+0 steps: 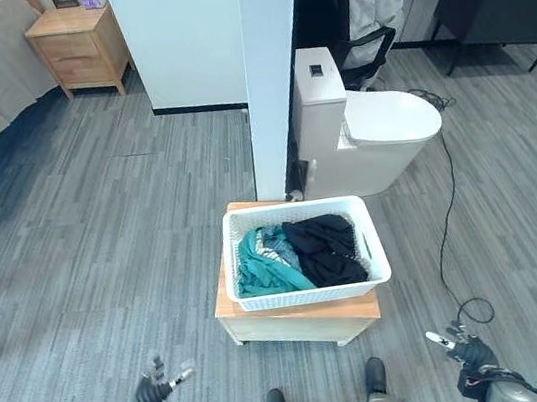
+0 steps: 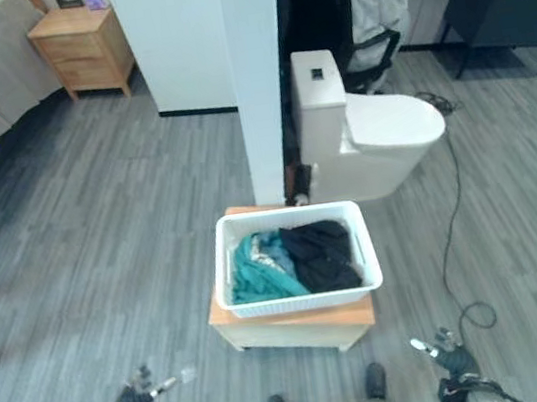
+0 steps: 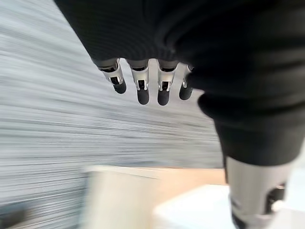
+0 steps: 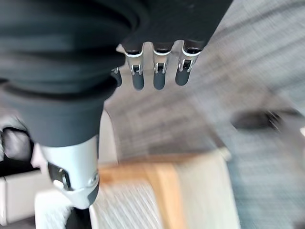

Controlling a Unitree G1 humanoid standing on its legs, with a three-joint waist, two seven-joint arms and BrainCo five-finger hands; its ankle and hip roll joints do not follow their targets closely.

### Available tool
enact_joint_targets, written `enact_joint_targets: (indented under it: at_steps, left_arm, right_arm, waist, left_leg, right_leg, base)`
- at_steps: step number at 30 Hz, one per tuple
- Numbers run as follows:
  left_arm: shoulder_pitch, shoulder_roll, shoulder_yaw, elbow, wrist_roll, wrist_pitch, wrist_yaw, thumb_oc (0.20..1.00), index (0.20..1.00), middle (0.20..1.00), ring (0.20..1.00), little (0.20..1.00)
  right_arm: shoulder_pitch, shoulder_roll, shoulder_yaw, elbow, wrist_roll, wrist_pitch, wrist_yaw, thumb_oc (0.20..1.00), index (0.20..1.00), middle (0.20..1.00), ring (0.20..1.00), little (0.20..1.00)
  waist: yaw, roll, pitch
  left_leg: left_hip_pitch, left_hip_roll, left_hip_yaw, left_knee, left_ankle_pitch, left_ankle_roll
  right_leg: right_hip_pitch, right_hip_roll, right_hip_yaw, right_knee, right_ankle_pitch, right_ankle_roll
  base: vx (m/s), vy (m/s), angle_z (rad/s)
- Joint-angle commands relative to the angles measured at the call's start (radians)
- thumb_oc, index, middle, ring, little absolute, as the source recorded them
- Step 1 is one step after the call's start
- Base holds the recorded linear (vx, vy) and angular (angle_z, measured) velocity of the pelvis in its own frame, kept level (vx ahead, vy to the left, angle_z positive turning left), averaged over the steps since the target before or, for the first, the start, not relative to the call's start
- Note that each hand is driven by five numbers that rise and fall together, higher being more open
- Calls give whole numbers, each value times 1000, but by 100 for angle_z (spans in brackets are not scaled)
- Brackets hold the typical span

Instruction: Grab the laundry basket,head to the washer,open it,put in the laundry and shut it.

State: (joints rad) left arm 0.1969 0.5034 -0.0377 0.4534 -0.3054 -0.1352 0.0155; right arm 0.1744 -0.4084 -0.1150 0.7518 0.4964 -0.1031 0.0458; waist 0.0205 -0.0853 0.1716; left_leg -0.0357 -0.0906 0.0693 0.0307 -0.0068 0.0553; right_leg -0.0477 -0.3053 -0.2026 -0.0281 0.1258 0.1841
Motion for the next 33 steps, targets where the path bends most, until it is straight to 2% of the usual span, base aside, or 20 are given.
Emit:
enact_joint_targets:
  at_steps: [1, 4, 9, 10, 11, 13, 15, 17, 20, 23, 24, 26, 33]
  left_arm:
    - [-54, 23, 67, -108, 184, 56, -26, 1000, 1000, 1000, 1000, 1000]
    - [-105, 52, 61, -192, 204, 84, -48, 1000, 1000, 1000, 1000, 1000]
    - [-252, 93, 14, -214, 199, 105, -32, 1000, 1000, 1000, 1000, 1000]
    - [-340, 99, -38, -191, 186, 118, -23, 1000, 1000, 1000, 1000, 1000]
    - [-348, 98, -41, -185, 185, 116, -22, 1000, 1000, 1000, 1000, 1000]
    - [-495, 62, -115, -78, 92, 117, 25, 1000, 1000, 1000, 1000, 1000]
    - [-542, 57, -131, -32, 77, 111, 47, 1000, 1000, 1000, 1000, 1000]
    - [-670, 43, -173, 86, 62, 109, 103, 1000, 1000, 1000, 1000, 1000]
    - [-757, 39, -209, 135, 41, 106, 129, 1000, 1000, 1000, 1000, 1000]
    - [-837, 32, -237, 166, 25, 100, 161, 1000, 1000, 1000, 1000, 1000]
    - [-840, 32, -238, 168, 24, 100, 162, 1000, 1000, 1000, 1000, 1000]
    - [-924, 16, -237, 218, 44, 99, 221, 1000, 1000, 1000, 1000, 1000]
    - [-1040, 39, -227, 218, 101, 108, 300, 1000, 1000, 1000, 1000, 1000]
  right_arm:
    - [-52, -144, -95, -88, 9, 7, 19, 1000, 1000, 1000, 1000, 1000]
    - [-81, -182, -147, -194, 61, 10, 2, 1000, 1000, 1000, 1000, 1000]
    - [-152, -248, -169, -314, 84, 4, -47, 1000, 1000, 1000, 1000, 1000]
    - [-214, -271, -145, -355, 122, -7, -58, 1000, 1000, 1000, 1000, 1000]
    - [-217, -272, -146, -354, 122, -7, -59, 1000, 1000, 1000, 1000, 1000]
    - [-289, -281, -92, -428, 198, -30, -59, 1000, 1000, 1000, 1000, 1000]
    - [-307, -285, -81, -452, 222, -36, -58, 1000, 1000, 1000, 1000, 1000]
    - [-343, -301, -32, -548, 284, -57, -43, 1000, 1000, 1000, 1000, 1000]
    - [-361, -309, 9, -634, 332, -75, -32, 1000, 1000, 1000, 1000, 1000]
    - [-374, -283, 34, -677, 459, -109, 0, 1000, 1000, 1000, 1000, 1000]
    - [-375, -283, 33, -676, 460, -109, 1, 1000, 1000, 1000, 1000, 1000]
    - [-378, -239, 57, -705, 542, -131, 23, 1000, 1000, 1000, 1000, 1000]
    - [-349, -134, 52, -727, 596, -162, 35, 1000, 1000, 1000, 1000, 1000]
  waist:
    - [-16, 47, -13]
    - [-23, 60, -6]
    - [-29, 77, 17]
    - [-34, 82, 35]
    - [-34, 83, 36]
    - [-43, 86, 69]
    - [-45, 88, 79]
    - [-55, 86, 113]
    - [-61, 86, 146]
    - [-64, 88, 167]
    - [-64, 88, 167]
    - [-67, 89, 188]
    - [-74, 88, 212]
  left_leg:
    - [-40, 162, -36, 61, -63, -96]
    - [-62, 177, -54, 29, -40, -105]
    - [-103, 187, -68, -4, -8, -115]
    - [-127, 186, -72, -10, 6, -118]
    - [-131, 186, -73, -10, 7, -118]
    - [-174, 186, -78, -9, 26, -123]
    - [-190, 186, -79, -4, 29, -124]
    - [-232, 185, -80, 8, 41, -129]
    - [-267, 187, -77, 21, 52, -133]
    - [-299, 191, -78, 30, 63, -140]
    - [-301, 191, -79, 31, 63, -140]
    - [-322, 193, -79, 41, 68, -147]
    - [-344, 198, -77, 50, 70, -158]
  right_leg:
    - [2, 41, -54, 10, -16, 12]
    - [-8, 57, -50, -2, -28, 3]
    - [-48, 73, -47, -1, -39, -7]
    - [-75, 75, -43, 1, -39, -10]
    - [-79, 75, -44, 4, -40, -10]
    - [-124, 78, -36, 20, -42, -17]
    - [-143, 78, -33, 29, -42, -18]
    - [-186, 80, -21, 45, -38, -23]
    - [-220, 79, -15, 50, -30, -24]
    - [-243, 80, -13, 49, -25, -25]
    - [-244, 80, -13, 50, -25, -25]
    - [-260, 81, -18, 52, -24, -27]
    - [-278, 80, -21, 54, -24, -28]
  base:
    - [-4, -90, 19]
    - [-62, -60, 23]
    - [-112, -24, 5]
    - [-112, -10, 11]
    - [-173, -15, 9]
    - [-195, -17, 17]
    - [-144, -19, 10]
    - [-161, -29, 2]
    - [-101, -23, -1]
    - [-77, -34, -2]
    - [-44, -34, -1]
    - [-59, -48, 0]
    - [-21, -38, -1]
